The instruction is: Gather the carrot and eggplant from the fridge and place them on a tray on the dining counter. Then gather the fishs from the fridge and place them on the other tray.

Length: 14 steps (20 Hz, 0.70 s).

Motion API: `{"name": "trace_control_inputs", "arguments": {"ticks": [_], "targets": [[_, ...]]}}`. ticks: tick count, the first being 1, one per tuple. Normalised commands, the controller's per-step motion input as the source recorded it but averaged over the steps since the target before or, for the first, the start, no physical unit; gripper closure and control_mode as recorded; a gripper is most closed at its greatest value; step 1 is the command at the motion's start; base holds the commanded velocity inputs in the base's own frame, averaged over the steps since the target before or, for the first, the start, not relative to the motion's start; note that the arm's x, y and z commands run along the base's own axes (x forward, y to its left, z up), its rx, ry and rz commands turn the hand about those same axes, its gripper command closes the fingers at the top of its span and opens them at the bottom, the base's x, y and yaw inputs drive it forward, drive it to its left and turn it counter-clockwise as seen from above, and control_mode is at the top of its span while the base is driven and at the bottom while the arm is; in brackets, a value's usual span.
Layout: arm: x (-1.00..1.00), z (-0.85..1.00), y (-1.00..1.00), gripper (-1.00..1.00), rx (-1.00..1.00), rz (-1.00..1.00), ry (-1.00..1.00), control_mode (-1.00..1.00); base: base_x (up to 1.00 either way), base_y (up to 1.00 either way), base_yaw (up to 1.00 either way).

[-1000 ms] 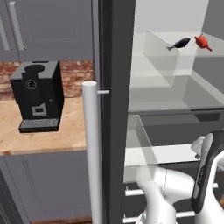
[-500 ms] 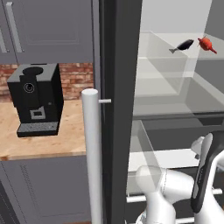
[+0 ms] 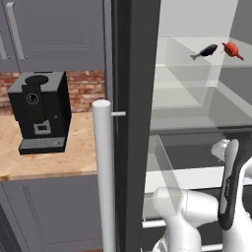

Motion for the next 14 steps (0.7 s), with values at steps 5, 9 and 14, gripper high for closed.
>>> {"name": "trace_control_inputs", "arguments": {"ticks": [5,9,14], "targets": [[0.33,1.00,-0.11,-1.00,0.00,0.07,-0.21,-1.00,0.00,0.00,0.00],[0.02,0.96,-0.01,-1.00,0.00,0.06,-0.25,-1.00,0.00,0.00,0.00],[-0.05,0.88,0.00,-1.00,-0.08,0.00,-0.20,-1.00,0.00,0.00,0.00]]}}
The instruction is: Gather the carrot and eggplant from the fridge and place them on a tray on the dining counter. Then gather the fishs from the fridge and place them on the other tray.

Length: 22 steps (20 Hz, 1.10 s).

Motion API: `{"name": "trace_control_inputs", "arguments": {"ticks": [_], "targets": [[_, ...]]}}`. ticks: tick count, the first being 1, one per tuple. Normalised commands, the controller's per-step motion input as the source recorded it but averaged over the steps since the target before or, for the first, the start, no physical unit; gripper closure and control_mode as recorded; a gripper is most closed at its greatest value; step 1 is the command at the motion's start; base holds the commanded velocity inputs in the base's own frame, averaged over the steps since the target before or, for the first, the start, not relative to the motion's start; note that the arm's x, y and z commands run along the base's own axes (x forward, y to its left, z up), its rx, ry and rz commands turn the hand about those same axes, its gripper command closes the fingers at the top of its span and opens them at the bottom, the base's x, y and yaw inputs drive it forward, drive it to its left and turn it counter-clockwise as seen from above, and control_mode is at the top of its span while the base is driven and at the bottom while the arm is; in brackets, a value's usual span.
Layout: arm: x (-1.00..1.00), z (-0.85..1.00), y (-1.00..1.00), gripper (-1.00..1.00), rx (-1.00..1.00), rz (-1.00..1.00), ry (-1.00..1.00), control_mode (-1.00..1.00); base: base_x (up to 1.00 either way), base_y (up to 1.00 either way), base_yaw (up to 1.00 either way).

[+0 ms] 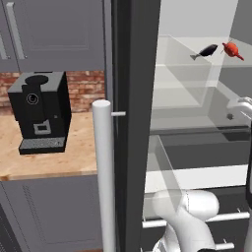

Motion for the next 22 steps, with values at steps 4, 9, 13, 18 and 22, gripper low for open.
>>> {"name": "trace_control_inputs", "arguments": {"ticks": [4,9,13,18,22], "targets": [[-0.05,0.70,0.01,-1.00,-0.18,-0.11,-0.11,-1.00,0.00,0.00,0.00],[-0.02,0.54,0.00,-1.00,-0.19,-0.17,0.00,-1.00,0.00,0.00,0.00],[-0.02,0.37,-0.01,-1.00,-0.19,-0.22,0.02,-1.00,0.00,0.00,0.00],[0.05,0.36,-0.20,-1.00,-0.26,-0.12,0.02,-1.00,0.00,0.00,0.00],[0.18,0.41,-0.45,-1.00,-0.24,-0.04,0.07,-1.00,0.00,0.00,0.00]]}}
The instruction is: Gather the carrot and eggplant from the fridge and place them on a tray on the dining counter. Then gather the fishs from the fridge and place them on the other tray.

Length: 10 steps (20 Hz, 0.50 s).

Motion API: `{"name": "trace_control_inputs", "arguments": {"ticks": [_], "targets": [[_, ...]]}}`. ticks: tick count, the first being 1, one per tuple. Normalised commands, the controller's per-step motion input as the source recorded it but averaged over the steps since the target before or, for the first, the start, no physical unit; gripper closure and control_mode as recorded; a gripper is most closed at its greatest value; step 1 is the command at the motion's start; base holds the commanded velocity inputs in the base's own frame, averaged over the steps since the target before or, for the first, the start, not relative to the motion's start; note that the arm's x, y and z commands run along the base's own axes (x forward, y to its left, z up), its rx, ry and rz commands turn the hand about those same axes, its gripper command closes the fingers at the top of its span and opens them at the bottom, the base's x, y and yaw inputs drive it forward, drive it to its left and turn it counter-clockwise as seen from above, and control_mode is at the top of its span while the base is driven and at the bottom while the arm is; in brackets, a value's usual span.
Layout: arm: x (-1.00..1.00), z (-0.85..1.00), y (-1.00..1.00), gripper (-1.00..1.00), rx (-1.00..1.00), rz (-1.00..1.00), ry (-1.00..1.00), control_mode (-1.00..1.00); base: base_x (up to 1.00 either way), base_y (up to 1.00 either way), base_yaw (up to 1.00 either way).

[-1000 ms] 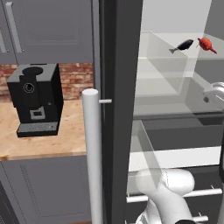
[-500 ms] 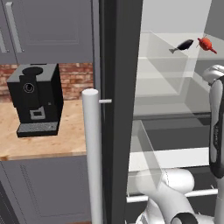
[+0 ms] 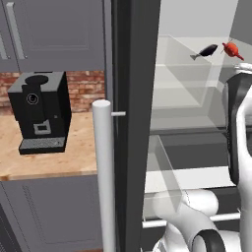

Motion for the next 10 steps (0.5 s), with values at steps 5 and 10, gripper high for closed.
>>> {"name": "trace_control_inputs", "arguments": {"ticks": [5,10], "targets": [[0.27,0.44,-0.36,-1.00,-0.12,-0.01,0.12,-1.00,0.00,0.00,0.00],[0.49,0.08,-0.05,-1.00,0.00,0.00,0.18,-1.00,0.00,0.00,0.00]]}}
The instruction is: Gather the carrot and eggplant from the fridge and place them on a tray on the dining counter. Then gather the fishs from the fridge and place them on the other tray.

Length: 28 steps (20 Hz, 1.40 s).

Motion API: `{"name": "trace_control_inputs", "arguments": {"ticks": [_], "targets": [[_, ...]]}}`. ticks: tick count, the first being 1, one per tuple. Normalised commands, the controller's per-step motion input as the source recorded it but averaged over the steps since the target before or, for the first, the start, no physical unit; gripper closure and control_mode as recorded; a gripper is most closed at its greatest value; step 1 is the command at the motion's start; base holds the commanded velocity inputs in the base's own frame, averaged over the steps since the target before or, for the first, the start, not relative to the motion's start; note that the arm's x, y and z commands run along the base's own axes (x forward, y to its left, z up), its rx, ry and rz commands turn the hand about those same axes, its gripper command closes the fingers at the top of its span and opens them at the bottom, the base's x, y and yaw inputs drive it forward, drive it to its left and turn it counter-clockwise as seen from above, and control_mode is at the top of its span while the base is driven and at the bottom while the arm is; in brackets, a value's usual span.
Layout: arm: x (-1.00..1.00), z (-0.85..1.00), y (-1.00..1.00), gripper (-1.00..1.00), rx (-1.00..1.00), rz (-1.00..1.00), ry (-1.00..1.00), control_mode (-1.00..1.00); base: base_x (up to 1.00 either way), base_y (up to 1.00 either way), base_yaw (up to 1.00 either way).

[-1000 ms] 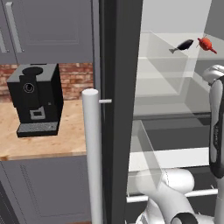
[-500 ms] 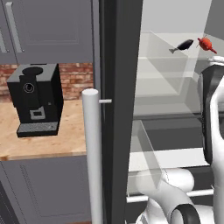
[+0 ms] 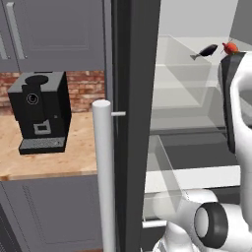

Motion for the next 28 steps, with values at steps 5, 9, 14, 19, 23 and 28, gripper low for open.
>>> {"name": "trace_control_inputs", "arguments": {"ticks": [5,9,14,19,23,28], "targets": [[0.51,-0.04,-0.14,-1.00,0.04,0.00,0.05,-1.00,0.00,0.00,0.00],[0.57,0.00,-0.29,-1.00,0.03,0.04,0.00,-1.00,0.00,0.00,0.00],[0.53,0.00,-0.29,-1.00,0.01,0.05,0.02,-1.00,0.00,0.00,0.00],[0.59,0.00,-0.11,-1.00,0.00,0.03,0.08,-1.00,0.00,0.00,0.00],[0.62,0.00,-0.05,-1.00,0.00,0.03,0.10,-1.00,0.00,0.00,0.00],[0.37,0.00,-0.33,-1.00,0.00,0.01,0.07,-1.00,0.00,0.00,0.00]]}}
